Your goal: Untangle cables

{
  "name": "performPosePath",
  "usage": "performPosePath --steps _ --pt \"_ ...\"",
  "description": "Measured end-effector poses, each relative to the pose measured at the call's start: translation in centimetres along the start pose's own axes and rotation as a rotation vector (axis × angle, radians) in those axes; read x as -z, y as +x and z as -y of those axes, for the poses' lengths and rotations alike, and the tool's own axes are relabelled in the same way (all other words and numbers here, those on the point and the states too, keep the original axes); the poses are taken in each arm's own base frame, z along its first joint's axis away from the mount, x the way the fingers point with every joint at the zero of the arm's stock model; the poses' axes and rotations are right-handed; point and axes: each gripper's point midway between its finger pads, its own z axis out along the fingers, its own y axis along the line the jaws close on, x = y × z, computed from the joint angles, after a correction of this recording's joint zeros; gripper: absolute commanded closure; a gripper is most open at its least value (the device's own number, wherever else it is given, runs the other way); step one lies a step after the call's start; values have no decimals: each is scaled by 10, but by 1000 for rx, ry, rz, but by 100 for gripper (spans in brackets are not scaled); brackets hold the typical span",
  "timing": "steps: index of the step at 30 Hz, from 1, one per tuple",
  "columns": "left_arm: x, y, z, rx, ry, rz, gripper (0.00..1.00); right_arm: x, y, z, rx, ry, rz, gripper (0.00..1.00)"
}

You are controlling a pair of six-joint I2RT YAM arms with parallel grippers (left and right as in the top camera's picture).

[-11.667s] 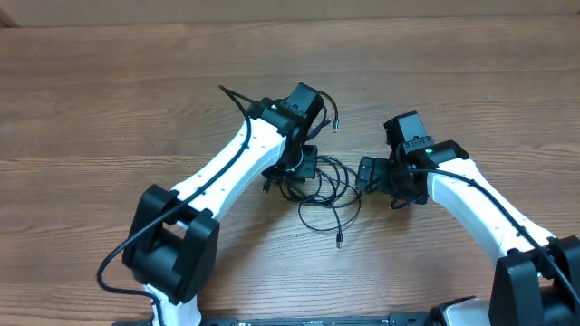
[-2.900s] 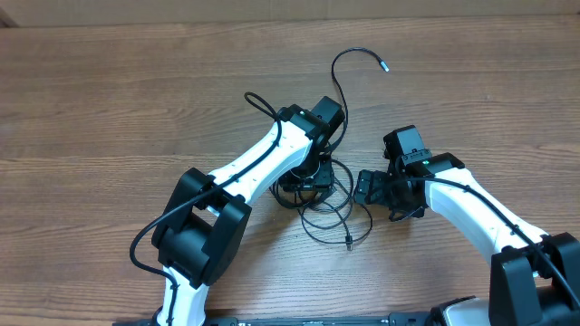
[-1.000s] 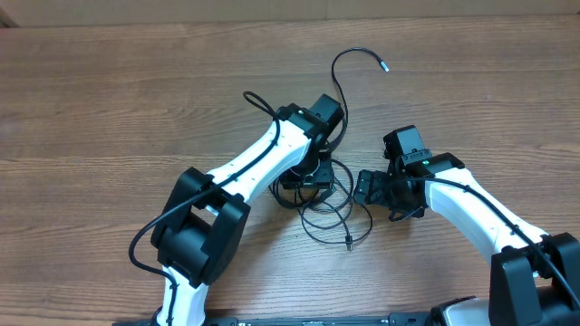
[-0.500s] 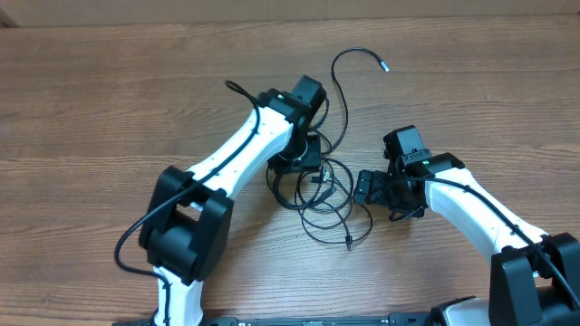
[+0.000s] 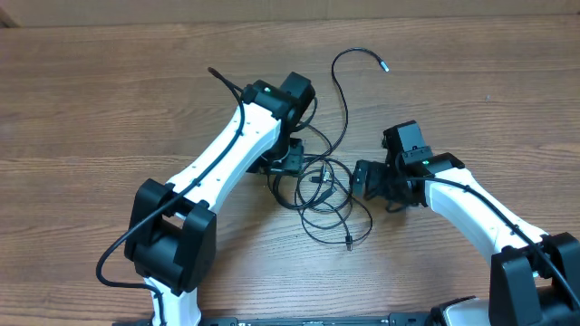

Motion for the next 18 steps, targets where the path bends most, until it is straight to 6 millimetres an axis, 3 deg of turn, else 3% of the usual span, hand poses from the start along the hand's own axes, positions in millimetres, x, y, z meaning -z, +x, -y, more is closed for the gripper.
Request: performPosePath --steps 5,12,14,15,16,18 --pt "-2 -11 -6 -28 -17 40 14 1 -15 -8 10 -33 62 0" --pt "-29 -19 0 -48 10 87 21 1 -12 -14 12 -69 45 0" --pt "-38 -18 5 -64 40 88 35 1 -10 -18 13 -89 34 0" --pt "-41 -18 8 -78 54 87 55 1 -10 -19 13 -97 30 0" --pt "-44 -17 10 -90 70 86 96 1 -9 -21 14 -109 24 0" --pt "-48 -14 15 -112 100 76 96 2 -7 -25 15 -130 13 0"
